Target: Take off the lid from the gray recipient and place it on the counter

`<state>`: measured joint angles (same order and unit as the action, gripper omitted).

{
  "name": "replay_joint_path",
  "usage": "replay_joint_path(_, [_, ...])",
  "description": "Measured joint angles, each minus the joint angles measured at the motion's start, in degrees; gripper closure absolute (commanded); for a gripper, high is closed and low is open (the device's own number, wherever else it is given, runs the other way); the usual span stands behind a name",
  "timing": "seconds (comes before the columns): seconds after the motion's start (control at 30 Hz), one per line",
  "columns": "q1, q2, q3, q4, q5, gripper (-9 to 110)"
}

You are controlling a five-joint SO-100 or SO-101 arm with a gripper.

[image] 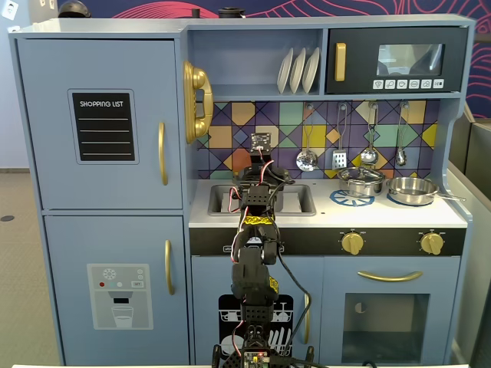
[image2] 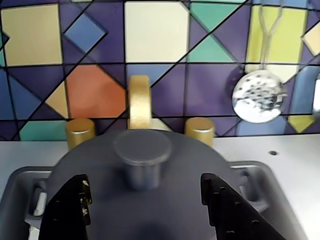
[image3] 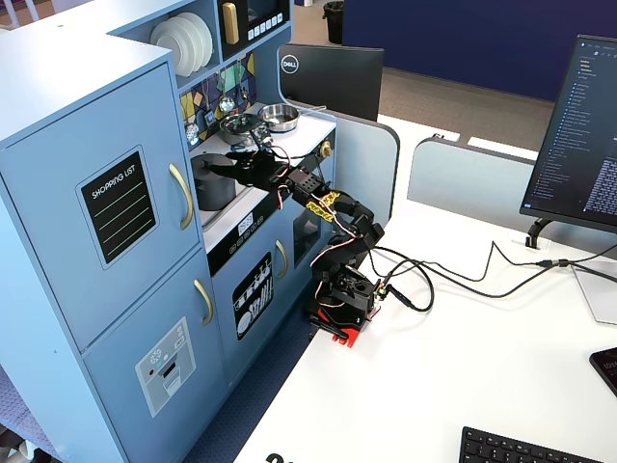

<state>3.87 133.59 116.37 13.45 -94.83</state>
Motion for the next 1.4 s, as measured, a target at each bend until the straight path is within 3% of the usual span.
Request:
replay_joint_path(0.73, [0.00, -12.13, -6.06, -4.31, -0.26, 86])
replay_joint_path(0.83, [-0.44, -13.36, -6.94, -4.66, -0.44, 88])
replay_joint_path(0.97, [-1.32, -13.89, -7.38, -5.01, -1.41, 102])
replay_joint_path(1.4, [-1.85, -13.89, -7.38, -5.62, -1.67, 102])
